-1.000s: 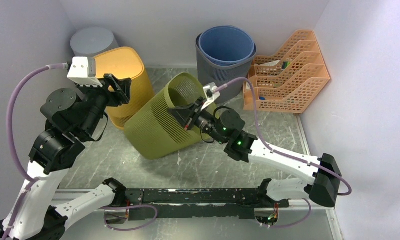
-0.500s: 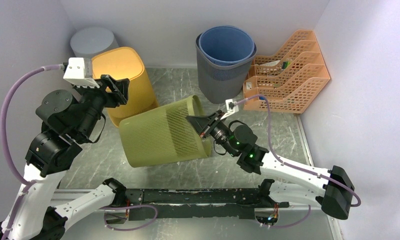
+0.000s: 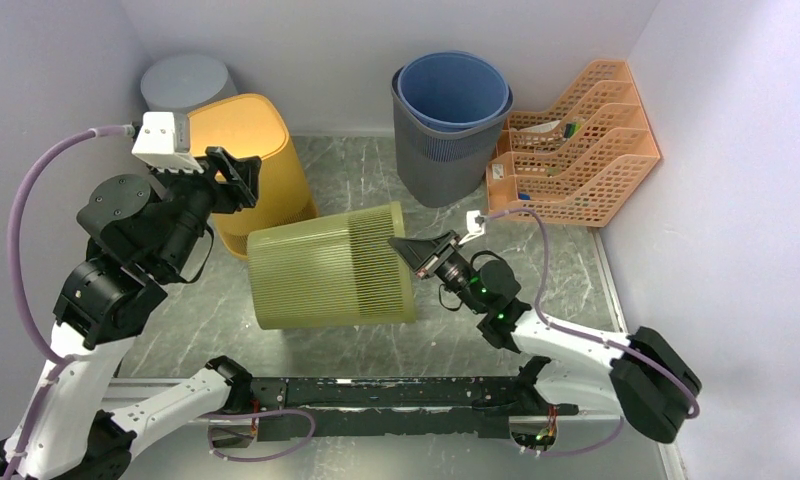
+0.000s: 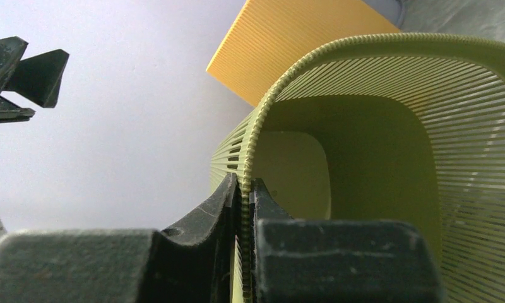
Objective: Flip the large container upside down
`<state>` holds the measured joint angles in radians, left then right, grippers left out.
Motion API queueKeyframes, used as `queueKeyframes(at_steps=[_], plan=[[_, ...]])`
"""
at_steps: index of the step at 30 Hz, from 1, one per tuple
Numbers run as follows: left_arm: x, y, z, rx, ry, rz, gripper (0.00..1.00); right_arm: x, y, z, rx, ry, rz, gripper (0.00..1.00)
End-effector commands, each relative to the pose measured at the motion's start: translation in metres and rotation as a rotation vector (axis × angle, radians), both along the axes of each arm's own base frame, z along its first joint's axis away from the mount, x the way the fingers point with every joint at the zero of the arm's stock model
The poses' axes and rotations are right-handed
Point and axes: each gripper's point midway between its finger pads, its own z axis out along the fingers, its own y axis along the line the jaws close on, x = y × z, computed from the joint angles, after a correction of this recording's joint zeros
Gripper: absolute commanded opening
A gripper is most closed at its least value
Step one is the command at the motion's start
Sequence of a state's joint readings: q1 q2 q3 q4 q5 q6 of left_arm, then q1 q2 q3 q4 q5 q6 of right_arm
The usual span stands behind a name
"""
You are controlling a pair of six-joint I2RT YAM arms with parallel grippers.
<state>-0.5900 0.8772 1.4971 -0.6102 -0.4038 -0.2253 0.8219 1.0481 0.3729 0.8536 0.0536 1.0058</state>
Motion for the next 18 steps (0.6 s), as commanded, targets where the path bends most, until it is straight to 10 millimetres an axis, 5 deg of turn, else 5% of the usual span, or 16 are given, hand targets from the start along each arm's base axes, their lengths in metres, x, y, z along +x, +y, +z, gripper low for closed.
queueKeyframes(at_steps=[1, 7, 12, 15, 18], plan=[[-0.004, 0.004, 0.010, -0.006, -0.019, 0.006, 0.74, -0.011, 0.020, -0.026, 0.010, 0.038, 0.125, 0.00], [-0.002, 0.007, 0.010, 0.007, -0.013, 0.021, 0.74, -0.022, 0.049, -0.003, 0.245, -0.001, 0.302, 0.00], [0.000, 0.009, 0.008, 0.019, -0.008, 0.038, 0.74, -0.022, 0.064, 0.000, 0.255, -0.026, 0.347, 0.00], [0.003, 0.010, 0.003, 0.030, 0.003, 0.052, 0.74, -0.021, 0.060, 0.001, 0.279, -0.038, 0.356, 0.00], [0.006, 0.008, 0.000, 0.037, 0.012, 0.052, 0.74, -0.010, 0.035, -0.007, 0.335, -0.002, 0.326, 0.00]])
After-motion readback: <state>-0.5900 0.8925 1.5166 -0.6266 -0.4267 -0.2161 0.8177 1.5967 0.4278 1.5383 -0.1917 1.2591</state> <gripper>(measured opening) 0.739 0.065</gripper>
